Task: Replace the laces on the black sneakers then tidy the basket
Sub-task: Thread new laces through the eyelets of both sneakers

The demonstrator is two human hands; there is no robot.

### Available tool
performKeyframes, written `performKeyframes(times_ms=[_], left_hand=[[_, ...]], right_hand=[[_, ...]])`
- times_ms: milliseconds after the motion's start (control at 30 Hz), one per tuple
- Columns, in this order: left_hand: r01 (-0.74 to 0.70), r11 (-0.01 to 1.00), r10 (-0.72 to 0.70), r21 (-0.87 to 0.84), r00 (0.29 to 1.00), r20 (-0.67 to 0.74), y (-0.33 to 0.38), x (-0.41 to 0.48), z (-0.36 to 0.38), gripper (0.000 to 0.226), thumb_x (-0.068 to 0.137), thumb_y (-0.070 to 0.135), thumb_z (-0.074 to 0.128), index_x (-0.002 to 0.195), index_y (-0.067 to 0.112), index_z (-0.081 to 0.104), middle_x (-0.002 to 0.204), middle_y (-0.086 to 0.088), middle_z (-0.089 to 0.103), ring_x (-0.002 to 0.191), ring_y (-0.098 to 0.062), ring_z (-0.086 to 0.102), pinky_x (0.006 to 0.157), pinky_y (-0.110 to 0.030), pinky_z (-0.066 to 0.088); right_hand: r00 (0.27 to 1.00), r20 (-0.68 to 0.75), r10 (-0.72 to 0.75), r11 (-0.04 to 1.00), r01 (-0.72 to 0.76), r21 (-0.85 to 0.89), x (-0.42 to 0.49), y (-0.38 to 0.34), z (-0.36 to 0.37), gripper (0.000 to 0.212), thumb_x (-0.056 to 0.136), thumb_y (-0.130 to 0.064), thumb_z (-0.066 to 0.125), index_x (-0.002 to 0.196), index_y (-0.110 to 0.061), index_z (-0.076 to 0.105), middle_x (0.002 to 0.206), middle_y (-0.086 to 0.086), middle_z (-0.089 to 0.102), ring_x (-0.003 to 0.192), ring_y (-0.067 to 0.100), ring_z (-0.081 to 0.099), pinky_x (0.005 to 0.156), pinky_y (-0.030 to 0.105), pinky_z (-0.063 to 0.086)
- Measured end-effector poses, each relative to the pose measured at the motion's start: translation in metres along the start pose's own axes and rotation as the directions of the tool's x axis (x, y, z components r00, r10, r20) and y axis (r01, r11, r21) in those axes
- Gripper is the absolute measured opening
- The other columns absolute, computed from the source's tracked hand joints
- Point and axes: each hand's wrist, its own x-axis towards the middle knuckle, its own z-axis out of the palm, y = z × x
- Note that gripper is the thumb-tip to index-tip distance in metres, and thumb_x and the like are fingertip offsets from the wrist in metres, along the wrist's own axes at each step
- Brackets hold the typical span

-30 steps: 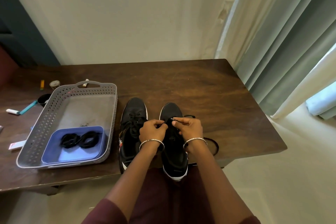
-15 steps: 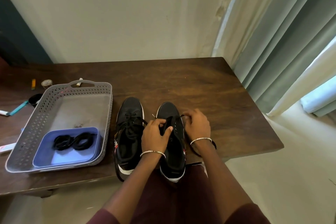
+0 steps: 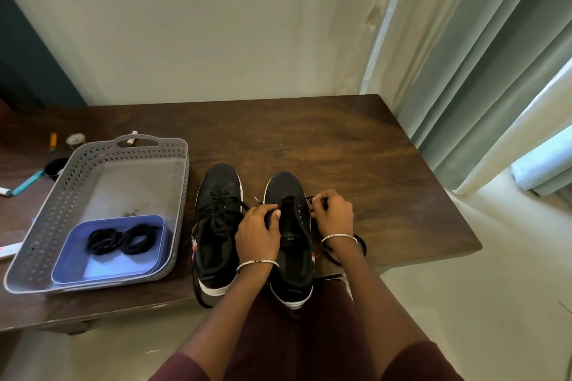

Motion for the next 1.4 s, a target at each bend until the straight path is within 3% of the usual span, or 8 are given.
performKeyframes(times_ms=[167, 300, 367, 433, 500, 667, 1267, 1400], left_hand=[[0.047, 0.997, -0.049, -0.065, 0.999, -0.018, 0.0, 0.0, -0.003, 0.019, 0.095, 0.028, 0.062, 0.109, 0.021, 0.073, 0.108, 0.004, 0.071, 0.101, -0.017, 0.065, 0.08, -0.032, 0.05], [0.205, 0.968, -0.2, -0.147, 0.979, 0.048, 0.002, 0.004, -0.011, 0.018, 0.094, 0.028, 0.064, 0.109, 0.027, 0.073, 0.105, 0.005, 0.072, 0.099, -0.018, 0.065, 0.087, -0.036, 0.05], [0.308, 0.932, -0.292, -0.19, 0.95, 0.11, 0.0, 0.009, -0.014, 0.017, 0.092, 0.029, 0.066, 0.107, 0.03, 0.074, 0.102, 0.002, 0.072, 0.1, -0.02, 0.064, 0.093, -0.042, 0.05], [0.386, 0.888, -0.355, -0.251, 0.921, 0.161, -0.002, 0.014, -0.016, 0.016, 0.09, 0.027, 0.068, 0.103, 0.03, 0.075, 0.097, 0.001, 0.072, 0.098, -0.021, 0.065, 0.093, -0.042, 0.051], [0.444, 0.846, -0.398, -0.296, 0.895, 0.202, -0.003, 0.018, -0.016, 0.015, 0.088, 0.023, 0.068, 0.098, 0.032, 0.076, 0.093, 0.002, 0.072, 0.095, -0.021, 0.066, 0.093, -0.042, 0.052], [0.533, 0.748, -0.447, -0.396, 0.845, 0.294, -0.009, 0.024, -0.016, 0.021, 0.086, 0.013, 0.067, 0.088, 0.032, 0.077, 0.091, 0.003, 0.074, 0.093, -0.019, 0.068, 0.095, -0.045, 0.053], [0.551, 0.704, -0.423, -0.449, 0.832, 0.357, -0.016, 0.027, -0.016, 0.026, 0.088, 0.007, 0.065, 0.085, 0.031, 0.076, 0.094, 0.001, 0.076, 0.096, -0.02, 0.07, 0.096, -0.044, 0.054], [0.556, 0.711, -0.432, -0.429, 0.828, 0.358, -0.013, 0.028, -0.02, 0.019, 0.092, 0.019, 0.062, 0.088, 0.031, 0.077, 0.096, 0.002, 0.075, 0.1, -0.021, 0.068, 0.097, -0.045, 0.053]], right_hand=[[0.998, 0.067, 0.016, 0.996, -0.022, 0.089, 0.0, 0.002, -0.008, 0.01, 0.09, -0.035, 0.068, 0.085, -0.027, 0.069, 0.075, -0.007, 0.071, 0.077, 0.015, 0.07, 0.079, 0.043, 0.059], [0.984, -0.16, -0.075, 0.994, 0.087, 0.071, -0.007, -0.015, -0.023, 0.02, 0.1, -0.018, 0.053, 0.108, -0.017, 0.072, 0.084, 0.001, 0.075, 0.077, 0.021, 0.072, 0.078, 0.039, 0.057], [0.99, -0.074, -0.12, 0.941, 0.137, 0.309, -0.017, -0.031, -0.026, 0.022, 0.101, -0.009, 0.051, 0.117, -0.016, 0.065, 0.085, 0.0, 0.075, 0.066, 0.016, 0.071, 0.072, 0.03, 0.058], [0.985, 0.121, -0.122, 0.867, 0.046, 0.496, -0.027, -0.043, -0.021, 0.025, 0.101, -0.009, 0.053, 0.124, -0.019, 0.052, 0.088, 0.001, 0.077, 0.062, 0.016, 0.071, 0.065, 0.021, 0.053], [0.974, 0.206, -0.095, 0.863, -0.022, 0.505, -0.029, -0.045, -0.009, 0.018, 0.1, -0.011, 0.055, 0.116, -0.02, 0.055, 0.089, -0.001, 0.077, 0.058, 0.014, 0.069, 0.064, 0.022, 0.05], [0.987, 0.162, 0.017, 0.898, -0.087, 0.432, -0.029, -0.043, 0.01, 0.01, 0.088, -0.007, 0.071, 0.093, -0.013, 0.077, 0.082, -0.001, 0.077, 0.048, 0.004, 0.061, 0.058, 0.017, 0.051], [0.965, 0.211, 0.159, 0.839, -0.244, 0.486, -0.029, -0.042, 0.035, 0.009, 0.087, -0.014, 0.074, 0.087, -0.022, 0.078, 0.085, -0.001, 0.076, 0.08, 0.011, 0.07, 0.059, 0.016, 0.049], [0.966, 0.19, 0.173, 0.855, -0.243, 0.459, -0.029, -0.043, 0.04, 0.007, 0.087, -0.016, 0.075, 0.089, -0.022, 0.078, 0.082, -0.005, 0.075, 0.077, 0.011, 0.07, 0.061, 0.018, 0.051]])
